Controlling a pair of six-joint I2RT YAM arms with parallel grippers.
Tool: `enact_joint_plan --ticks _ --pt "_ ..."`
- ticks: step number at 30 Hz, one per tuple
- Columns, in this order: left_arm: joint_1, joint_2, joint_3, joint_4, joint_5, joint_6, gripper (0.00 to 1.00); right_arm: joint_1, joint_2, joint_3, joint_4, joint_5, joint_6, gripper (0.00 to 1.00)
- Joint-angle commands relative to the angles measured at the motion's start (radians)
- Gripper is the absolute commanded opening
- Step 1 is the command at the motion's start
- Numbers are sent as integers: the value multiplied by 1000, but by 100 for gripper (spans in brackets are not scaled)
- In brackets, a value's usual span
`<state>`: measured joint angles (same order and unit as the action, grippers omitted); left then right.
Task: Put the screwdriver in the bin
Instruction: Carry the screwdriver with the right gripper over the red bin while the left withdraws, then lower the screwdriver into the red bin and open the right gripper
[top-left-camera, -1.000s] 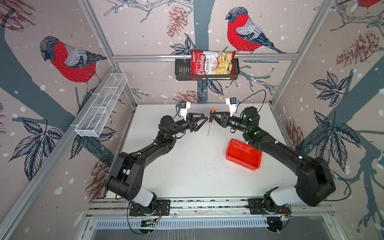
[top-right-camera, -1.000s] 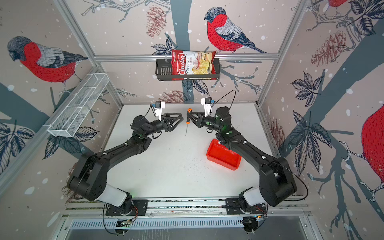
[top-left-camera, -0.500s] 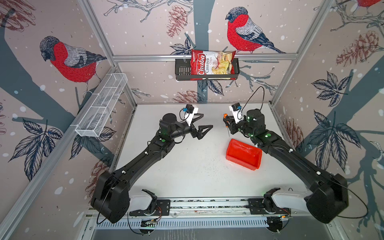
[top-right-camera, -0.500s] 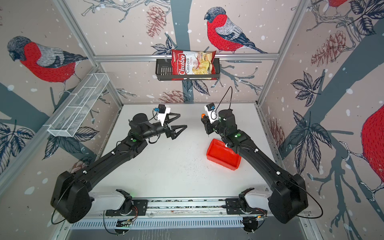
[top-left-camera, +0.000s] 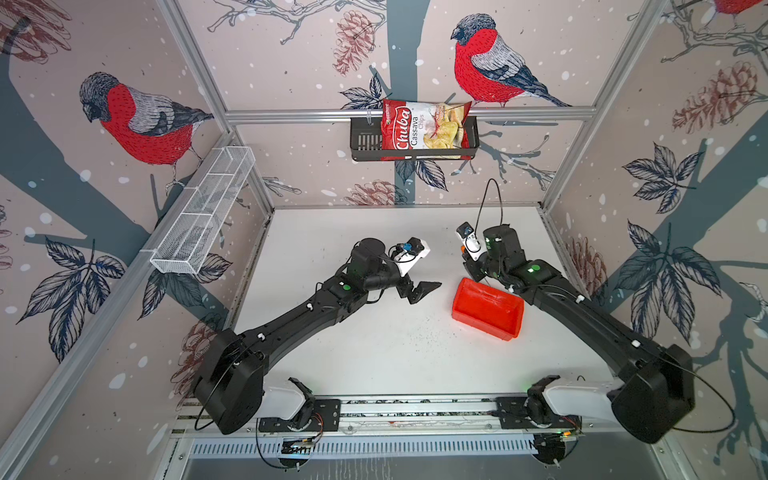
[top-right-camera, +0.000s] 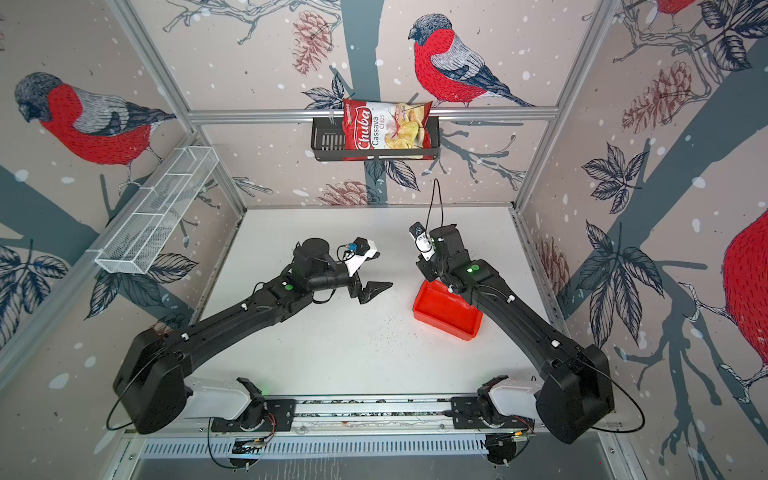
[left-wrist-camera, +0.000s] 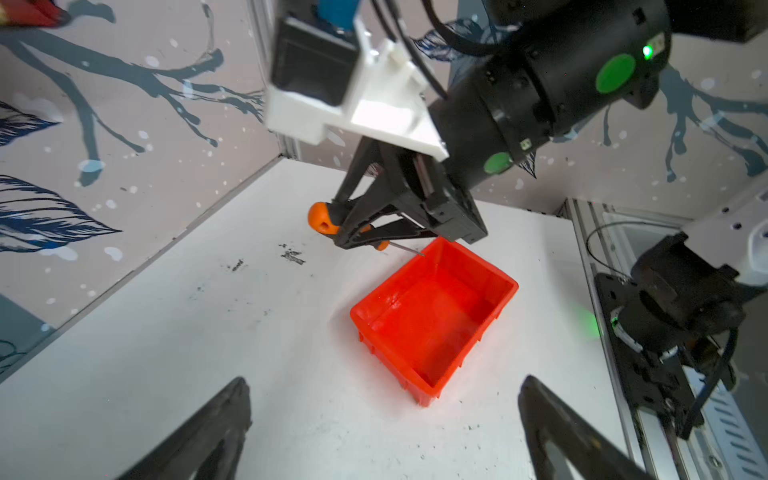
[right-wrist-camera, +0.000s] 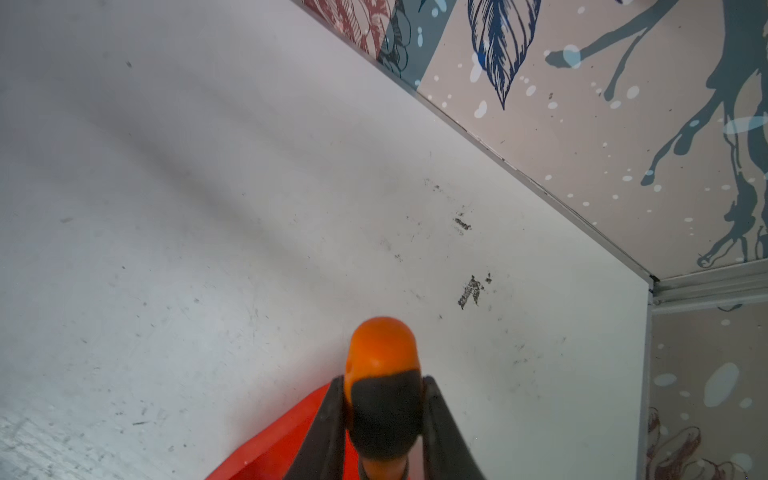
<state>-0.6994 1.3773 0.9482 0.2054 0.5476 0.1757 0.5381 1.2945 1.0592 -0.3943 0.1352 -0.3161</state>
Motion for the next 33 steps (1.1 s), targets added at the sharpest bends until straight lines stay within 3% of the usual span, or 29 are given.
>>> enact_joint_plan --ticks 1,16,21,33 --pt "-15 13 -15 9 -19 36 99 5 10 -22 -41 61 -23 4" --pt "-32 51 -48 -24 8 96 99 5 70 -207 -20 127 -20 6" --pt "-34 53 -57 -13 2 104 99 4 92 -242 -20 83 -33 7" --pt "-35 56 -38 -75 -23 142 99 -3 220 -290 19 152 -37 8"
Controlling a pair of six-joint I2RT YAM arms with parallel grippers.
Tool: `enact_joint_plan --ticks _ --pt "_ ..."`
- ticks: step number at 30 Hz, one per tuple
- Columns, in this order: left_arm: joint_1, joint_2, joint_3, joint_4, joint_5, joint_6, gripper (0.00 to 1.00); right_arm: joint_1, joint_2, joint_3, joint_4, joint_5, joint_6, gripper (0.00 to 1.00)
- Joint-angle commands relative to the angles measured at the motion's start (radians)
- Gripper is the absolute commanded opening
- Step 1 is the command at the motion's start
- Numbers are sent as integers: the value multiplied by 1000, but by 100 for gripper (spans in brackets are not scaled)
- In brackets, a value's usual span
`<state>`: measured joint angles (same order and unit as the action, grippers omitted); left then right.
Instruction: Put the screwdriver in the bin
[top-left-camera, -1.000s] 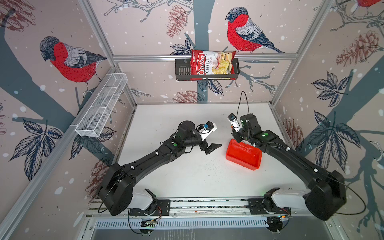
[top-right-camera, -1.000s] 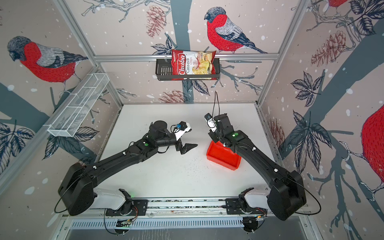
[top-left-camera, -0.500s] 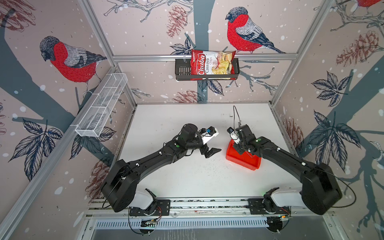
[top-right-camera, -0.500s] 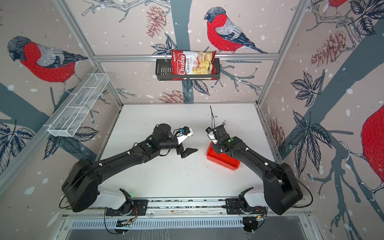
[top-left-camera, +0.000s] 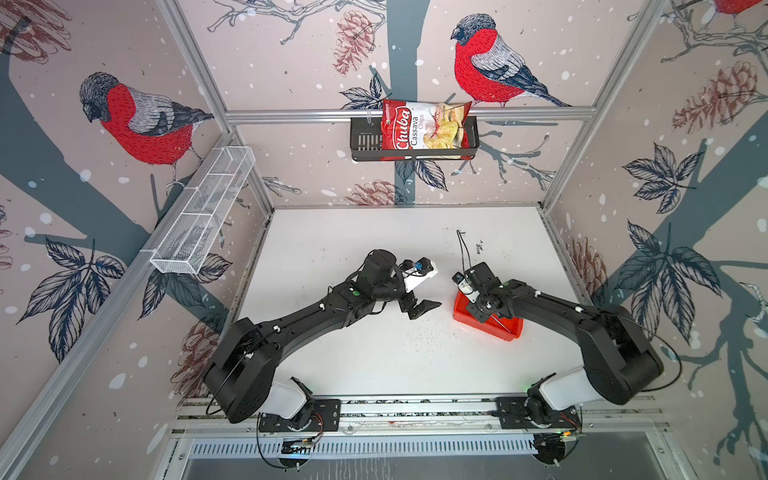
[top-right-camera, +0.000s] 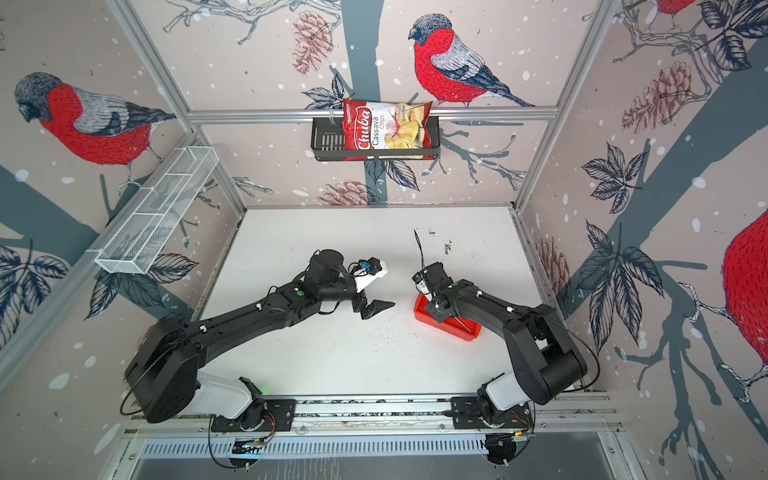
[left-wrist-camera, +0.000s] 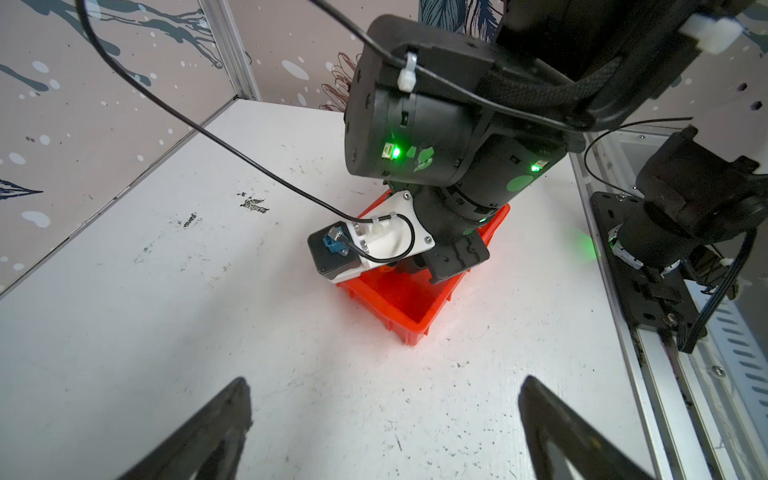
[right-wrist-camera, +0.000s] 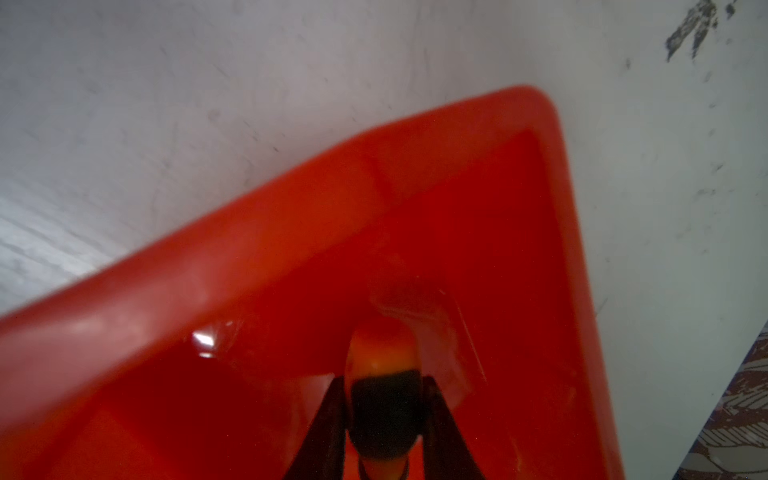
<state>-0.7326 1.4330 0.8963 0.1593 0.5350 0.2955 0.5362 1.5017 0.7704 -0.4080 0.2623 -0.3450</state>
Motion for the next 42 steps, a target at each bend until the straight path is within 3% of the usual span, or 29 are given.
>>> enact_joint_plan --ticks 1,6,10,21,25,28,33,37,42 --pt "-3 2 19 -35 -11 24 99 -1 22 -1 35 30 -8 8" --pt "-3 2 23 -41 -14 27 99 0 31 -1 44 43 -6 13" --pt "-4 0 24 -41 -19 24 99 -2 14 3 43 43 -5 25" --pt "-1 -12 29 -17 -57 -36 99 -7 -92 66 23 2 15 72" --pt "7 -46 10 34 -139 -109 99 -28 -149 114 39 -55 29 83" --pt "14 -95 -37 122 -256 -171 99 -53 -195 142 92 -99 65 98" --pt "57 -174 -134 291 -380 -245 99 -125 -244 152 227 -143 167 100" --pt "97 -197 -158 310 -464 -260 99 -212 -296 113 354 -213 245 100" --pt "169 -250 -227 389 -542 -253 99 -287 -314 9 562 -221 331 100"
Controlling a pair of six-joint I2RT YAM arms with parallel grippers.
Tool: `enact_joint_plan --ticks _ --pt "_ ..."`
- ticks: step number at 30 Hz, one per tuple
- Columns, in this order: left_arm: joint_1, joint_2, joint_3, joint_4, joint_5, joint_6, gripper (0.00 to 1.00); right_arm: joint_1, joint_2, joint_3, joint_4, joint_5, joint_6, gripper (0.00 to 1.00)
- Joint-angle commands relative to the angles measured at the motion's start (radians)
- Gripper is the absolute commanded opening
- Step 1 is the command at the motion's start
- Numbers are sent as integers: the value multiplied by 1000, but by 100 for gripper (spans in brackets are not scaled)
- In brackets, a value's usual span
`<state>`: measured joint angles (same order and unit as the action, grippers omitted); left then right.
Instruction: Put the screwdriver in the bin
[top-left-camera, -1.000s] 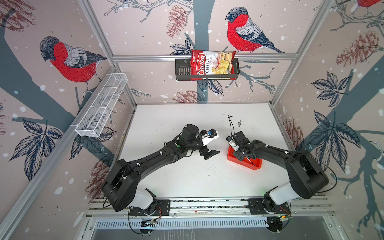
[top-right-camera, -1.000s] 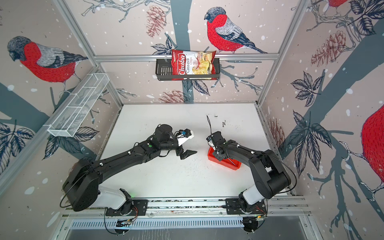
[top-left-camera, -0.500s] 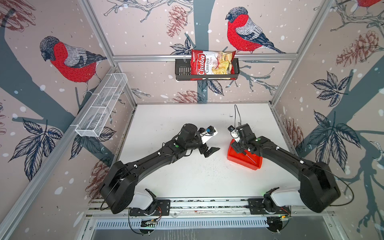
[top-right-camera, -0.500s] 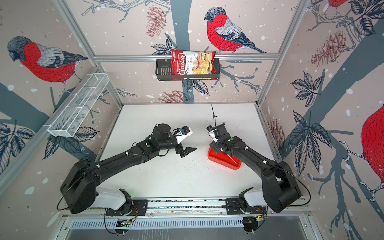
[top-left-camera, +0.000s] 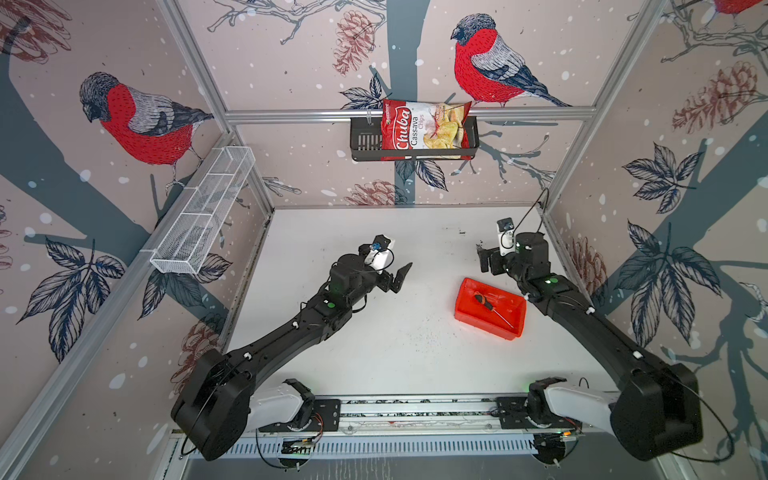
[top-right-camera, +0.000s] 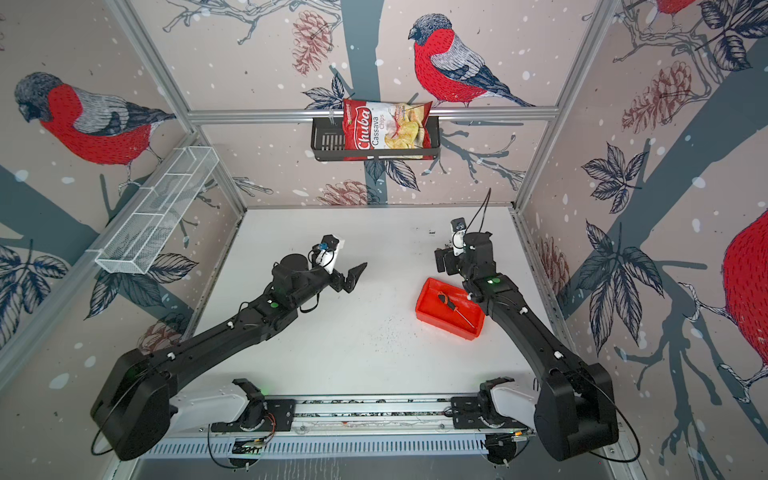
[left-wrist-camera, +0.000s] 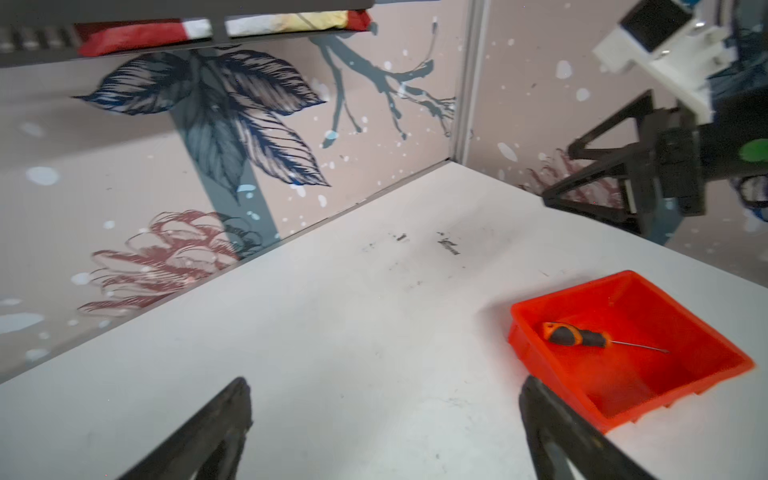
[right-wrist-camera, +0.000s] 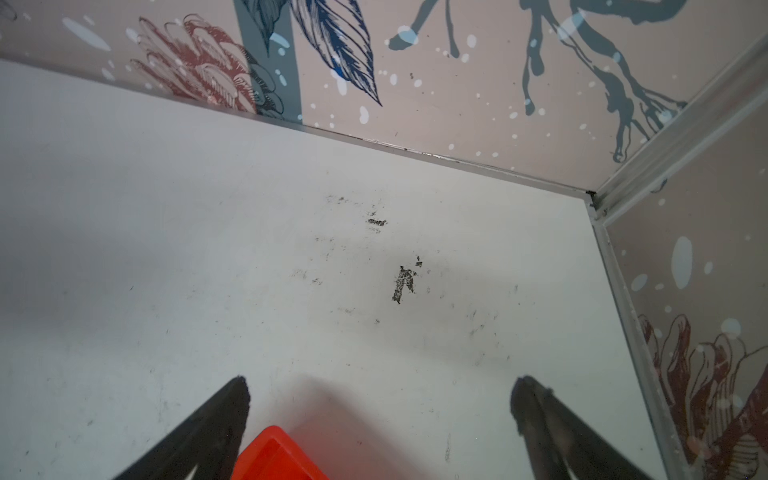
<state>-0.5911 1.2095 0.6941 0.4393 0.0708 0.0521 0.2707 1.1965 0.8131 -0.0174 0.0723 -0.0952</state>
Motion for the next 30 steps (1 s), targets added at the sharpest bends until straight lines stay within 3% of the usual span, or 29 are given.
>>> enact_joint_plan --ticks 1,12,17,23,30 --pt "47 -36 -37 121 -82 -9 99 -33 -8 -47 195 -29 89 100" --pt "332 -78 -248 308 -119 -67 98 -132 1 -284 553 35 95 100" --pt "392 -38 -350 462 -156 -51 98 -166 17 -432 795 51 117 100" --pt "429 67 -425 644 -192 15 98 -219 42 -487 859 29 109 100" --pt "472 130 -401 694 -209 73 99 -261 118 -529 985 4 158 100"
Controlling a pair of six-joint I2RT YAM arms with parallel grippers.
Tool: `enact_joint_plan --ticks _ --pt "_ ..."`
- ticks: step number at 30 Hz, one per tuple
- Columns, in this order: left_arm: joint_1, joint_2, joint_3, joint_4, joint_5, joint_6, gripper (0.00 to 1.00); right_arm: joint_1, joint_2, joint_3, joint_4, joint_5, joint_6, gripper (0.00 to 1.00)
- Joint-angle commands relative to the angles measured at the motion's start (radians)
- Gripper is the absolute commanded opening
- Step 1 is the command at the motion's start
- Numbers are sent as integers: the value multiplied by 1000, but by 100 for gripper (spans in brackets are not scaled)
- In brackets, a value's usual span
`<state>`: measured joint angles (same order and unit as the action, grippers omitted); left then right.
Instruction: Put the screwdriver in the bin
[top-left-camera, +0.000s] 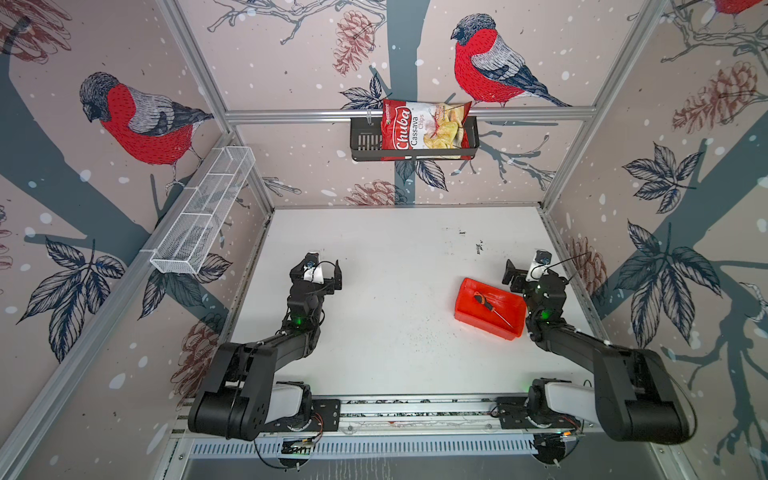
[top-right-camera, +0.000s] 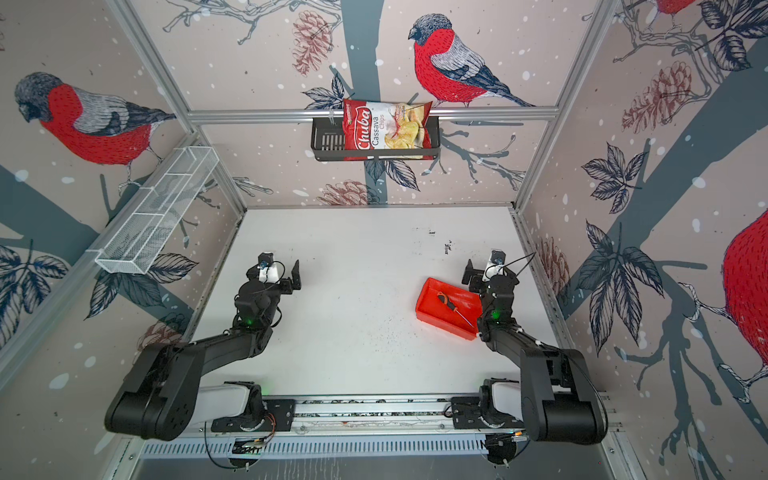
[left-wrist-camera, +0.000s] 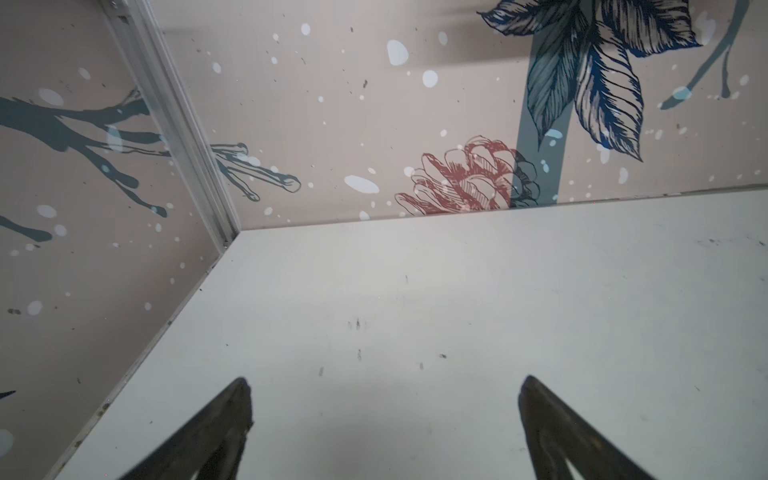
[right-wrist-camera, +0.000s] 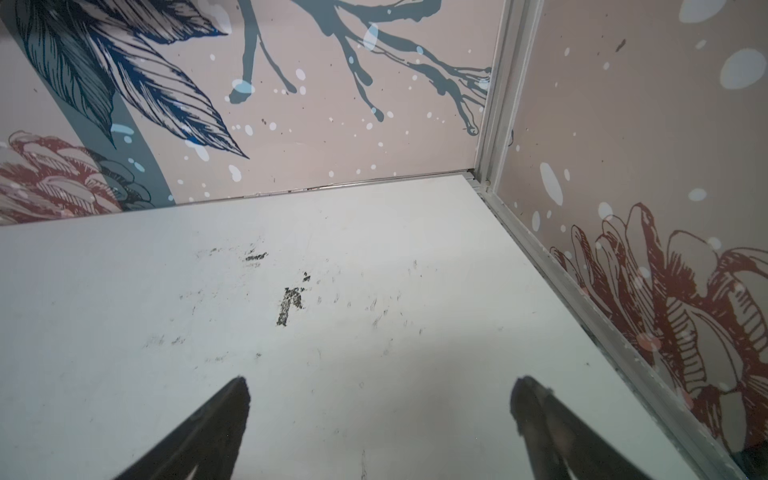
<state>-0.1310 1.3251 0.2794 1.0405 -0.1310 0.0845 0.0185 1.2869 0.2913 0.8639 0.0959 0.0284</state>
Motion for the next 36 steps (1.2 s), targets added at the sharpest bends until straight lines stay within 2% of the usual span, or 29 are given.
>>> enact_joint_plan --ticks 1,6,10,21,36 --pt "18 20 23 86 6 37 98 -12 41 -7 113 -24 38 100" --pt "21 -3 33 -20 -33 18 98 -16 115 -15 175 -34 36 100" --pt "29 24 -18 58 -29 -15 98 -15 148 -21 216 -44 29 100" --pt "84 232 -51 274 1 -70 98 -23 201 -44 299 -41 39 100" --pt "88 231 -49 268 -4 -73 98 -20 207 -43 300 -16 45 100"
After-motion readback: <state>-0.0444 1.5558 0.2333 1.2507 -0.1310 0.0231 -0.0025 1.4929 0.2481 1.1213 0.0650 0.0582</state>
